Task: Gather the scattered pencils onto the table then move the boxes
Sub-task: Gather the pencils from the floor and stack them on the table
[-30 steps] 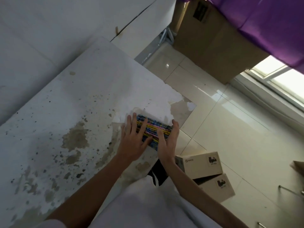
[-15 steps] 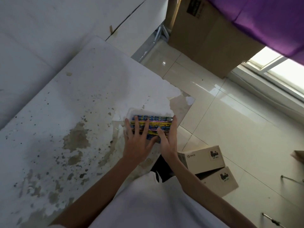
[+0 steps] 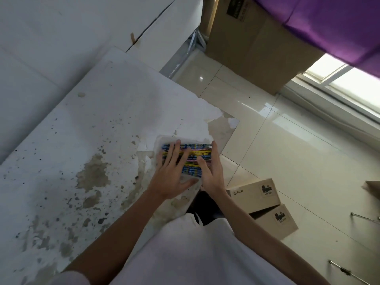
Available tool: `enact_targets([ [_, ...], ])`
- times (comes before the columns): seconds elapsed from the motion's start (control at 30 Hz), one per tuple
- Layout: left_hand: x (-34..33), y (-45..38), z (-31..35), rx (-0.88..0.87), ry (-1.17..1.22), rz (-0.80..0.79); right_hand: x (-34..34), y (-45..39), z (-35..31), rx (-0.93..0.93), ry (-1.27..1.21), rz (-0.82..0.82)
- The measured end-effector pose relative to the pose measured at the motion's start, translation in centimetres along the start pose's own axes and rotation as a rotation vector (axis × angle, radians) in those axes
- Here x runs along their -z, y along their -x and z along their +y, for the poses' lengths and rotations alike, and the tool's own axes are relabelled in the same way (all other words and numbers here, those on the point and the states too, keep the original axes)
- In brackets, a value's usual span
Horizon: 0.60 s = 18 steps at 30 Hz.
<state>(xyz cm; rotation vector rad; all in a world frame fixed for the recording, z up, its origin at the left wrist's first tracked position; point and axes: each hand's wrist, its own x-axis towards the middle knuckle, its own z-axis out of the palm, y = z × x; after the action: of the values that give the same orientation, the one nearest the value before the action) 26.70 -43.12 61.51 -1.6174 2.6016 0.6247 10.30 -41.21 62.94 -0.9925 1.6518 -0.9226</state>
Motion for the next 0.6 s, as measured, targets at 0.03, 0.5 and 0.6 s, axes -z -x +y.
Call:
enact_targets([
  [0.03, 0.1, -0.4, 0.0, -0.021, 0.022, -0.018, 0.2, 0.1, 0.0, -0.009, -0.003, -0.001],
  [0.5, -0.2, -1.6, -0.3, -0.055, -0.043, -0.041, 1.4, 0.3, 0.4, -0.05, 0.013, -0.078],
  [0.6, -0.1, -1.6, -0.3, -0.057, -0.022, -0.053, 2.0, 0.4, 0.3, -0.076, -0.009, -0.069],
])
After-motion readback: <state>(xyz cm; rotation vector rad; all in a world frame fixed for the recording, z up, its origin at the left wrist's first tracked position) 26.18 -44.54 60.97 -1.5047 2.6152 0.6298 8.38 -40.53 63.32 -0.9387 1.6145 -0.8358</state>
